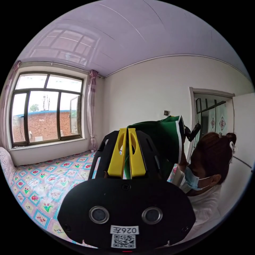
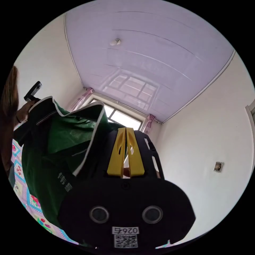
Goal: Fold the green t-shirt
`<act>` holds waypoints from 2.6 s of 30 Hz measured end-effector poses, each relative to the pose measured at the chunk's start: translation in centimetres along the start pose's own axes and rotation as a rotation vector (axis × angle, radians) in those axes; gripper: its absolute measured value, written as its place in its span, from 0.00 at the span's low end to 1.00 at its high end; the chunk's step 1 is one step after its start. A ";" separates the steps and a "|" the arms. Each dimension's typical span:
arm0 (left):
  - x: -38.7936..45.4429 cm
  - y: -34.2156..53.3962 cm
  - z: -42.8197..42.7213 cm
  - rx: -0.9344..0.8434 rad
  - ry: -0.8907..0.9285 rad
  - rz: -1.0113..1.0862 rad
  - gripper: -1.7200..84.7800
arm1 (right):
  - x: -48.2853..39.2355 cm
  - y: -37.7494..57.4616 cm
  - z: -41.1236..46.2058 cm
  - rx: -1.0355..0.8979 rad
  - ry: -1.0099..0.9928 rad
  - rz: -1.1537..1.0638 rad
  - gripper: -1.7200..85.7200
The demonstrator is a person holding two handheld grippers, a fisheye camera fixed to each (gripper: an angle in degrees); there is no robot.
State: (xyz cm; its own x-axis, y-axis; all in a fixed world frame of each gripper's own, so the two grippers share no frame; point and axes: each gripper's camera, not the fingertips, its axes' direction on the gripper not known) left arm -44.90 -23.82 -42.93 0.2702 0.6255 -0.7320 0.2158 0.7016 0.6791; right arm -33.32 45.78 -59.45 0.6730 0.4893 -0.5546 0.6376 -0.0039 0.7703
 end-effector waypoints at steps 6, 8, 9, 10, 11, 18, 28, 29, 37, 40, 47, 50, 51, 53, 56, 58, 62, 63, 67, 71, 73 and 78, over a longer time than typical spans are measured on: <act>-12.9 6.0 14.6 -0.191 0.021 -0.174 0.01 | -5.9 17.9 23.8 -0.397 -0.087 -0.029 0.01; -17.3 9.7 19.8 -0.240 0.047 -0.281 0.01 | -9.3 25.9 31.0 -0.523 -0.104 -0.059 0.00; -20.2 12.3 23.4 -0.277 0.055 -0.341 0.01 | -11.9 31.5 35.3 -0.595 -0.100 -0.096 0.00; -22.8 14.9 26.9 -0.325 0.034 -0.388 0.01 | -14.5 37.0 39.5 -0.667 -0.100 -0.137 0.00; -24.1 16.1 28.7 -0.352 0.014 -0.406 0.01 | -15.8 39.8 41.6 -0.701 -0.105 -0.155 0.00; -39.7 30.5 47.5 -0.432 0.052 -0.821 0.01 | -23.7 70.0 65.7 -1.112 -0.161 -0.034 0.01; -44.1 39.0 42.6 -0.300 0.022 -0.783 0.01 | -11.8 87.5 57.9 -1.000 -0.251 0.566 0.03; -43.8 39.3 41.5 -0.309 0.003 -0.775 0.01 | -10.8 88.1 56.2 -0.984 -0.259 0.603 0.03; -36.3 49.7 33.5 -0.743 -0.291 -0.695 0.09 | -13.7 95.1 34.8 -1.148 -0.407 0.664 0.06; -34.8 53.8 32.7 -0.802 -0.334 -0.738 0.10 | -18.2 95.8 30.3 -1.220 -0.372 0.561 0.07; -33.4 56.8 34.2 -0.891 -0.306 -0.690 0.13 | -23.3 96.6 27.4 -1.272 -0.365 0.498 0.09; -33.8 56.5 34.5 -0.866 -0.297 -0.674 0.14 | -23.4 96.9 27.4 -1.276 -0.355 0.527 0.09; -34.0 56.4 34.5 -0.856 -0.296 -0.662 0.15 | -23.2 96.9 27.5 -1.274 -0.349 0.542 0.09; -34.4 56.3 34.5 -0.856 -0.302 -0.656 0.15 | -22.8 96.9 27.6 -1.271 -0.337 0.559 0.09; -35.2 56.9 34.4 -0.851 -0.297 -0.677 0.16 | -22.3 96.8 27.9 -1.272 -0.316 0.569 0.09; -35.6 57.6 34.6 -0.867 -0.276 -0.688 0.17 | -22.1 96.7 28.4 -1.273 -0.305 0.574 0.10; -35.7 57.5 34.3 -0.849 -0.286 -0.683 0.16 | -22.2 96.5 29.4 -1.290 -0.302 0.589 0.11; -35.7 57.4 34.0 -0.855 -0.299 -0.680 0.16 | -22.3 96.2 29.7 -1.296 -0.297 0.584 0.11; -35.9 57.4 32.8 -0.873 -0.315 -0.683 0.12 | -23.0 95.3 30.6 -1.338 -0.280 0.570 0.12; -36.3 58.0 31.9 -0.899 -0.238 -0.733 0.04 | -24.3 94.9 31.0 -1.425 -0.265 0.544 0.11; -36.4 58.2 30.8 -0.880 -0.207 -0.775 0.03 | -25.3 93.7 30.5 -1.443 -0.220 0.492 0.06; -37.1 58.8 26.8 -0.729 -0.041 -0.923 0.02 | -25.4 88.5 30.2 -1.443 -0.254 0.482 0.01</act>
State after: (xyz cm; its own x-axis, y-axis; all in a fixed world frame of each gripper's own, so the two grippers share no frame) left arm -17.07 -14.93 25.57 0.3246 -0.2243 -0.9189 -0.2385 0.9207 -0.3090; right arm 17.34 6.67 13.26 0.8414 0.5322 -0.0936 -0.4438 0.7794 0.4423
